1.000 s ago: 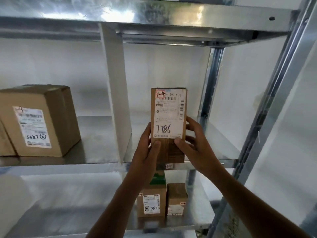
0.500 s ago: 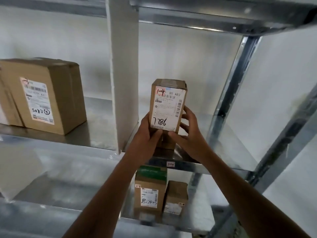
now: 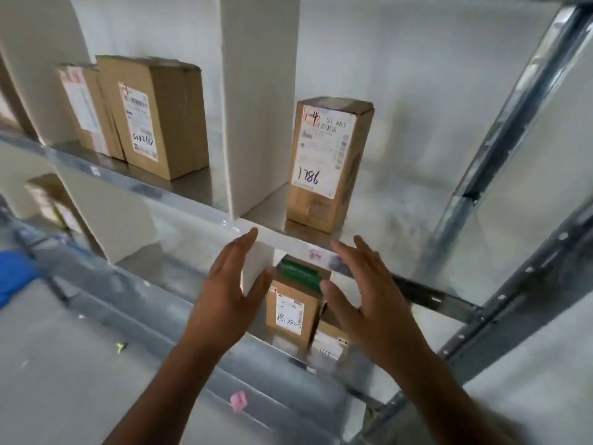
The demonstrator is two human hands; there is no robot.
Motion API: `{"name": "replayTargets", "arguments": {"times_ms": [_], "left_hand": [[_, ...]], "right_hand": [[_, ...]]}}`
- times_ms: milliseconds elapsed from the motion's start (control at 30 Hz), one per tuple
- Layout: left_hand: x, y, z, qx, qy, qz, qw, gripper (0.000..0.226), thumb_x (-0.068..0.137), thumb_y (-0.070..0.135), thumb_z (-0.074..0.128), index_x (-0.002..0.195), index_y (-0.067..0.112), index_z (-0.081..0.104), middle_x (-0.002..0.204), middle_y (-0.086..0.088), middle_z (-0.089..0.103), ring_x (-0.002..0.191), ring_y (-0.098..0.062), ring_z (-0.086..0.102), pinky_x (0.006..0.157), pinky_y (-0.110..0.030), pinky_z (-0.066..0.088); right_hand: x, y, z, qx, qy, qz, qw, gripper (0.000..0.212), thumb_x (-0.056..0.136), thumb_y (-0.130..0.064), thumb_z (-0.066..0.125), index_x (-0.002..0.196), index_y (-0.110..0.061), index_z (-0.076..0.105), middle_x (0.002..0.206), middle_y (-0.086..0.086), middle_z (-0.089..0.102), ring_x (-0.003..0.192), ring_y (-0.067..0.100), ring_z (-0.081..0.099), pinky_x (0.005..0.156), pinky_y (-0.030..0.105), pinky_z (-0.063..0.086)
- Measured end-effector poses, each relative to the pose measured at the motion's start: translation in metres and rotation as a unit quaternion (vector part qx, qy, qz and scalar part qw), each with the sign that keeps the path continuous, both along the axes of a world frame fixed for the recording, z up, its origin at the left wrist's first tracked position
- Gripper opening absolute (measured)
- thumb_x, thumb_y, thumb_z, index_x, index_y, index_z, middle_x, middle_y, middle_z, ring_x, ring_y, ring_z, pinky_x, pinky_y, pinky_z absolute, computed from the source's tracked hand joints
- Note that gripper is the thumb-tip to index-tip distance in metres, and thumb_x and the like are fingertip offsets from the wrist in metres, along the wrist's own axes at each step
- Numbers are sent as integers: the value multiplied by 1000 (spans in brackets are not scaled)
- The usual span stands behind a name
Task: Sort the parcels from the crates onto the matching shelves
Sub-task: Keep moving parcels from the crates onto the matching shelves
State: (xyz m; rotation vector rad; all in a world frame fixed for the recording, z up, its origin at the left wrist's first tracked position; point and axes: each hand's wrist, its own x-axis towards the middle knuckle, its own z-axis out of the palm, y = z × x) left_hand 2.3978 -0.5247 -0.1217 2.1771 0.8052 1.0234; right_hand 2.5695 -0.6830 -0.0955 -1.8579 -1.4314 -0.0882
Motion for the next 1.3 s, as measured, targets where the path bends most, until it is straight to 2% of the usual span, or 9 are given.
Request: {"name": "replayTargets", "arguments": {"times_ms": [67,133,233,400,500,667,833,1000,1300], "left_hand": [[-29,-15,-29,7,38,38,999,66,97,68,47,153,32,41,158,6,44,144,-14,39,116,-44,39],[-65,-32,-59,-20,95,74,993,68,98,66,45,154,26,43,160,3,42,152,-24,31,120,-55,34],[-127,-60,-100,-72,169,129,975,73,94,64,42,155,26,40,164,4,35,156,-26,19,125,-52,24],[-229,-95,-146,-132,237,224,936,73,94,67,35,158,32,34,168,7,25,158,-25,6,127,-50,11],[-286,-110,-168,-151,260,266,916,73,95,71,29,159,37,27,170,13,11,158,-22,-5,128,-50,5],[-394,-107,-191,-176,264,353,880,74,95,74,22,160,40,21,169,18,-8,156,-16,-19,125,-46,-5],[-497,-83,-191,-202,252,422,847,75,94,73,17,161,41,17,171,15,-5,156,-18,-19,126,-48,-6],[-578,-62,-182,-228,254,462,818,74,94,74,20,161,42,14,171,13,-3,157,-22,-16,126,-48,-7],[-640,14,-200,-272,241,489,793,73,95,73,23,161,43,14,171,13,-4,157,-22,-17,127,-50,-7]], "right_hand": [[-18,0,-30,-19,-48,33,998,58,104,-61,38,154,-31,41,164,-8,40,157,3,13,128,47,18],[-42,6,-61,-70,-35,72,994,61,104,-55,43,156,-23,44,164,-2,42,158,15,20,130,50,17],[-84,16,-108,-146,-7,134,980,65,103,-54,43,159,-22,40,165,1,40,159,22,20,128,56,14],[-171,39,-156,-226,-9,232,946,62,107,-49,46,163,-27,31,169,0,32,161,20,10,130,49,3],[-225,56,-171,-254,-20,279,926,60,107,-49,44,162,-27,30,169,1,31,161,23,11,130,49,3],[-333,97,-180,-298,-13,346,889,75,97,-66,20,163,-33,28,170,-1,29,161,18,8,130,46,3],[-442,146,-194,-328,-71,407,850,71,101,-67,29,164,-38,18,173,-3,18,161,14,-4,130,47,0],[-535,183,-199,-341,-83,446,823,73,98,-71,25,164,-41,14,174,-6,14,160,9,-10,131,45,-5],[-612,276,-217,-352,-87,489,794,78,94,-77,18,164,-42,14,173,-8,14,159,7,-10,131,45,0]]}}
